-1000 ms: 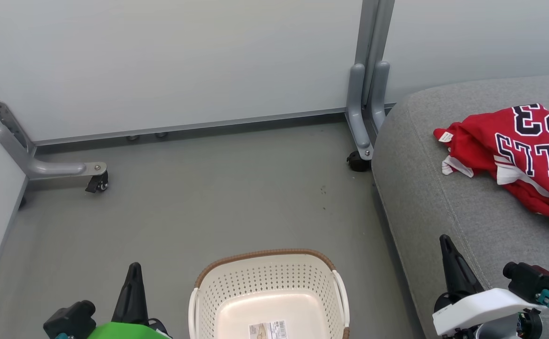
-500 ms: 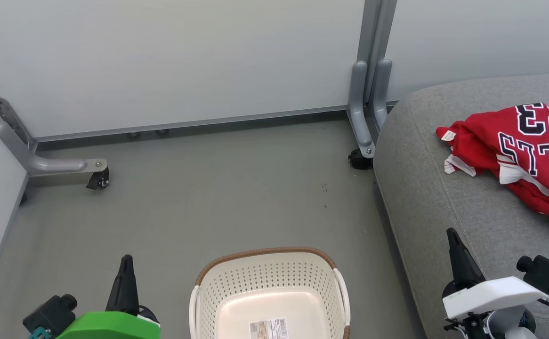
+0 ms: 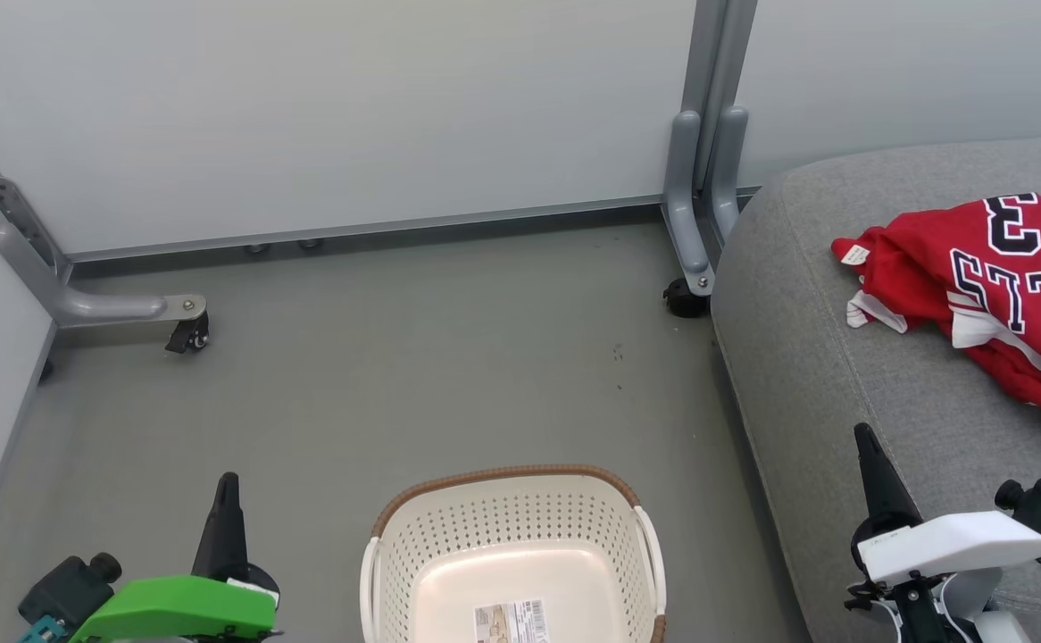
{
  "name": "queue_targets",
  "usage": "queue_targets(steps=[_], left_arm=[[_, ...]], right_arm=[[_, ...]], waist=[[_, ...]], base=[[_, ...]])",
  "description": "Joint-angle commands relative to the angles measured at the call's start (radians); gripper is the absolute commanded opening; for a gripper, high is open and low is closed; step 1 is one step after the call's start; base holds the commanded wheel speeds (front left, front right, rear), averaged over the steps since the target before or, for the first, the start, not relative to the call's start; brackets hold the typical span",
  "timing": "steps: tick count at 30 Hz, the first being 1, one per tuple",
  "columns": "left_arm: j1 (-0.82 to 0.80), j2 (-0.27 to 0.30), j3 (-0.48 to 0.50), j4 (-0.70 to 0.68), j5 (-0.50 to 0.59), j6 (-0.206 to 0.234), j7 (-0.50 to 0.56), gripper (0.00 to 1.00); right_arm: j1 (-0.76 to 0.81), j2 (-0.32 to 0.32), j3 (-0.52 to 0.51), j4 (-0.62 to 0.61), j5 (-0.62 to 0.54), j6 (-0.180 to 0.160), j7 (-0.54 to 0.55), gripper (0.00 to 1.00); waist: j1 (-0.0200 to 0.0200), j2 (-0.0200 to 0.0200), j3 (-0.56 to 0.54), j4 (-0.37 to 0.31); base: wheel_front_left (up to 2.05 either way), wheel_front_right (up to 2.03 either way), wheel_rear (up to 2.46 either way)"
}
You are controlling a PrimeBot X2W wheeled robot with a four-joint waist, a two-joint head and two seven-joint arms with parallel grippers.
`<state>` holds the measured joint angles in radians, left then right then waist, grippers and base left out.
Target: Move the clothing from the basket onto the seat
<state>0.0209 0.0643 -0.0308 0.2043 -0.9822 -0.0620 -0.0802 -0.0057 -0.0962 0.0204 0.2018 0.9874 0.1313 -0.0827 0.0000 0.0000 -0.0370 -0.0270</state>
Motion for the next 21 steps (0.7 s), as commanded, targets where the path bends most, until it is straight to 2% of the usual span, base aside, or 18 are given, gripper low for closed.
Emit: queue_targets(steps=[1,21], left_arm=[[-0.035,0.01,0.01,-0.005,-0.032,-0.008,0.006,0.0],[-0.07,0.01,0.048,0.01,-0.251,-0.03,0.063,0.0]], right_arm=[[-0.026,0.0,-0.007,-0.006,0.032,0.0,0.008,0.0],[-0.054,0.007,-0.04,0.01,0.249,0.0,0.065,0.0]], waist=[[0.0,0.0,0.001,0.001],[0.0,0.0,0.012,0.008]], base=[[0.0,0.0,0.0],[0.0,0.0,0.0]])
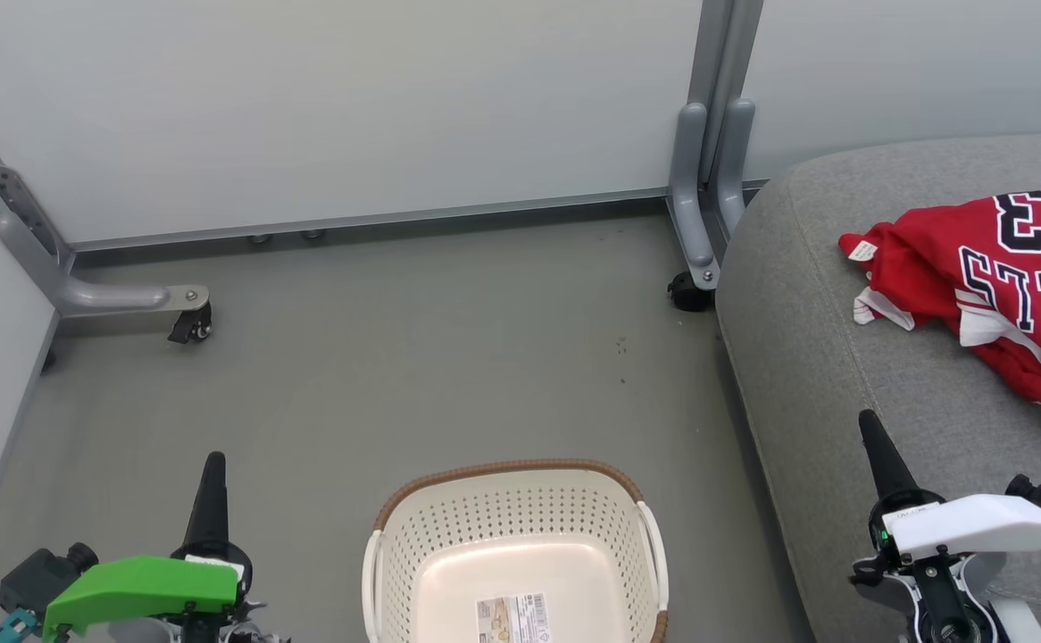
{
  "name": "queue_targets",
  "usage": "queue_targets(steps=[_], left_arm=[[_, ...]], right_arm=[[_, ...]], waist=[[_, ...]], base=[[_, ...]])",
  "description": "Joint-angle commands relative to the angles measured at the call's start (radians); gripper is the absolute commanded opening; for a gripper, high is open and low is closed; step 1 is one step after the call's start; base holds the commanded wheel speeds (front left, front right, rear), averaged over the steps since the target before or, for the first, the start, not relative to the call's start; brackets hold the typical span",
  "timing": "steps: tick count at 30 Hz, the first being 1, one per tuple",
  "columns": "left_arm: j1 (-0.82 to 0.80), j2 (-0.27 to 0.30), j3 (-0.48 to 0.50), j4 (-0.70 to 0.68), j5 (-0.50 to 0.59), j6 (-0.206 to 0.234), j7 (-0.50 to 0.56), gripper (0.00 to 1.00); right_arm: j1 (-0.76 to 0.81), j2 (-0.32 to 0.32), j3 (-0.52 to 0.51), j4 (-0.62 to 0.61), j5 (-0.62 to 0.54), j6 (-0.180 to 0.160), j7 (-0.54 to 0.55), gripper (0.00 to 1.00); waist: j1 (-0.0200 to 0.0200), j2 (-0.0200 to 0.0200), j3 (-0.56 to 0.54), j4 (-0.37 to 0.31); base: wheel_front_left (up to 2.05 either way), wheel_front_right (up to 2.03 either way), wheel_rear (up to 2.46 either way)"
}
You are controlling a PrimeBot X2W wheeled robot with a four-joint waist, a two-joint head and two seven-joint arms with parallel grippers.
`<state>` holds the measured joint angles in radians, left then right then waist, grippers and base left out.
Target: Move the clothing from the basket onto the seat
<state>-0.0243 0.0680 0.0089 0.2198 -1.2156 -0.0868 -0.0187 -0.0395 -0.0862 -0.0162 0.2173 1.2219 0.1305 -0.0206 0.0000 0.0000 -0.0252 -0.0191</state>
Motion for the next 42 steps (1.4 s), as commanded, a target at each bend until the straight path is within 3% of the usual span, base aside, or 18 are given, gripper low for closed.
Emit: queue_targets(steps=[1,42], left_arm=[[-0.026,0.006,0.01,-0.005,-0.029,-0.006,0.005,0.0],[-0.081,0.001,0.073,0.021,-0.351,-0.039,0.097,0.0]], right_arm=[[-0.021,-0.003,-0.006,-0.005,0.025,0.001,0.006,0.0],[-0.065,0.015,-0.063,0.022,0.347,0.0,0.099,0.0]], waist=[[0.0,0.0,0.001,0.001],[0.0,0.0,0.022,0.015]], base=[[0.0,0.0,0.0],[0.0,0.0,0.0]])
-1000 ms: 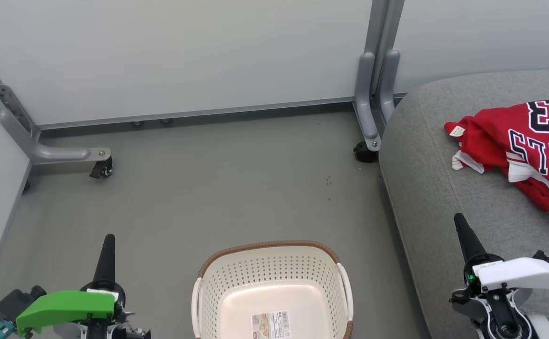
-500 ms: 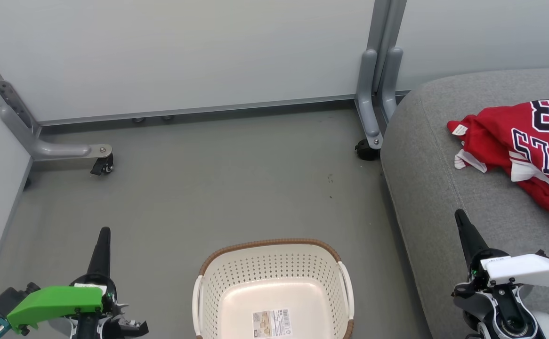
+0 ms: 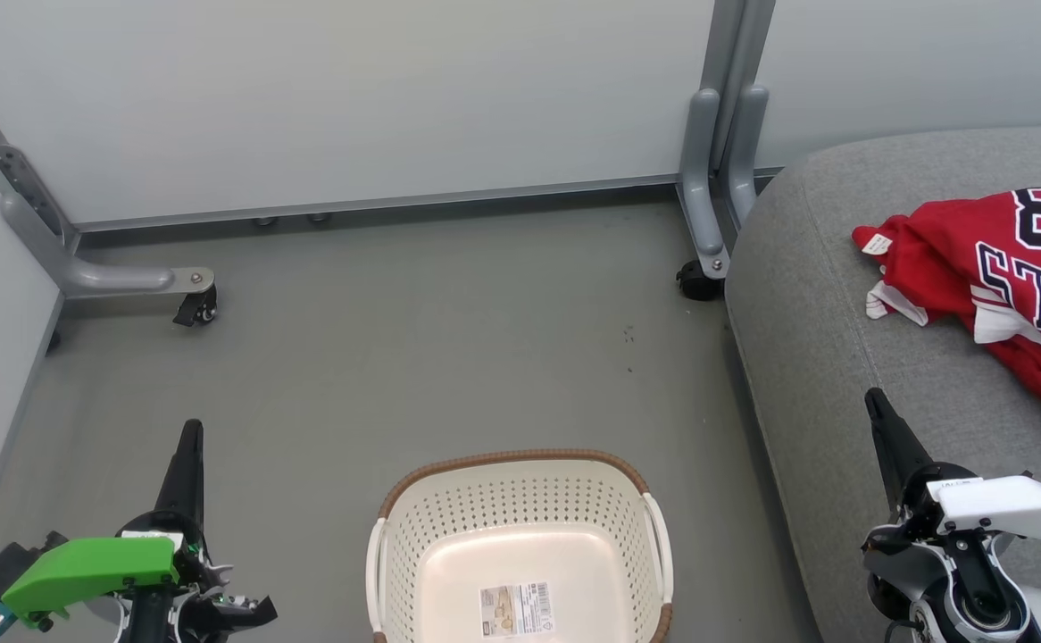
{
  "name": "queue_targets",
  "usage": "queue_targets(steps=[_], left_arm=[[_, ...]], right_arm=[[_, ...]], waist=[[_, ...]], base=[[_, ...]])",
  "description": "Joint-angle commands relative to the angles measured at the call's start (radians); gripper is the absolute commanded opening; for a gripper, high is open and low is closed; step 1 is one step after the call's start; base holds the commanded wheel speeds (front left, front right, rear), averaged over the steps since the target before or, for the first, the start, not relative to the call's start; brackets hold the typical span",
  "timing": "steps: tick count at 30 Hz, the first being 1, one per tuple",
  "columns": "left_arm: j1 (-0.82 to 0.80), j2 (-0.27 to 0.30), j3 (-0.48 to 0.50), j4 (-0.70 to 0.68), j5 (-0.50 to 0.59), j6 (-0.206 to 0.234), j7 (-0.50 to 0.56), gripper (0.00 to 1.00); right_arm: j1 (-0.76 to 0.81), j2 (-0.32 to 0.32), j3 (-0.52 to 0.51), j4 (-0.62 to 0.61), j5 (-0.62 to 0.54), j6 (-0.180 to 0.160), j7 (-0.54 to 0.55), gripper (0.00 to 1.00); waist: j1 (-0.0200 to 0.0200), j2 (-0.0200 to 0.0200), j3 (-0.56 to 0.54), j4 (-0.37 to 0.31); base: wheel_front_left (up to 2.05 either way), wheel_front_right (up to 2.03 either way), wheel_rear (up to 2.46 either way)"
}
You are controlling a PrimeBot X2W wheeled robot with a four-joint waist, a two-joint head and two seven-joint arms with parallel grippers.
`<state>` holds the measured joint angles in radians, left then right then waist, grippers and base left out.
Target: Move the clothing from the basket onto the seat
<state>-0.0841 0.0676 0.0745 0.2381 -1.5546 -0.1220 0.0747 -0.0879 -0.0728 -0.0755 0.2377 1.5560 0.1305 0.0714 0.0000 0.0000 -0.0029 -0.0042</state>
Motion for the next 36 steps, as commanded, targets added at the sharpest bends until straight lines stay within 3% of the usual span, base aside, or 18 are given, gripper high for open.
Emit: queue_targets(steps=[1,11,36], left_arm=[[-0.023,0.001,0.008,0.003,-0.02,-0.005,0.007,0.0],[-0.033,-0.001,0.02,0.008,-0.084,-0.013,0.025,0.0],[-0.032,-0.005,0.027,0.008,-0.07,-0.012,0.029,0.0]], right_arm=[[-0.018,0.002,-0.005,0.002,0.021,0.0,0.009,0.0],[-0.025,0.006,-0.017,0.007,0.083,0.0,0.027,0.0],[-0.023,0.011,-0.024,0.008,0.07,0.0,0.032,0.0]], waist=[[0.0,0.0,0.001,0.001],[0.0,0.0,0.006,0.004],[0.0,0.0,0.006,0.004]], base=[[0.0,0.0,0.0],[0.0,0.0,0.0],[0.0,0.0,0.0]])
